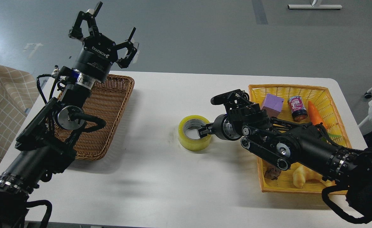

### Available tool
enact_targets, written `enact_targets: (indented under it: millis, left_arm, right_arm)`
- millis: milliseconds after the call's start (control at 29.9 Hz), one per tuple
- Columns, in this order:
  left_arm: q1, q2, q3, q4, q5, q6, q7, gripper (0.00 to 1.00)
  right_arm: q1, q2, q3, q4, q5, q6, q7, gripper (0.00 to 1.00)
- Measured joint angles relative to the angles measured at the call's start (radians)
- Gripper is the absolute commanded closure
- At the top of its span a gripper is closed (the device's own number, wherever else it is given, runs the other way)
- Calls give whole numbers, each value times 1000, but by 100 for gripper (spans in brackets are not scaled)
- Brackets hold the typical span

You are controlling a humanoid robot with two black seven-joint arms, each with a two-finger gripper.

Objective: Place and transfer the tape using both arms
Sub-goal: 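Lower the tape roll onto the table center and release it, then raise the right gripper away from the tape back over the yellow basket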

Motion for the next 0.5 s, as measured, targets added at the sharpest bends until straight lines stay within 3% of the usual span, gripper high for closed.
enact_targets:
  millis: [501]
  left_arm:
    - [0,10,3,0,0,0,-1,2]
  right_arm:
    - [40,-13,107,49,22,0,2,0]
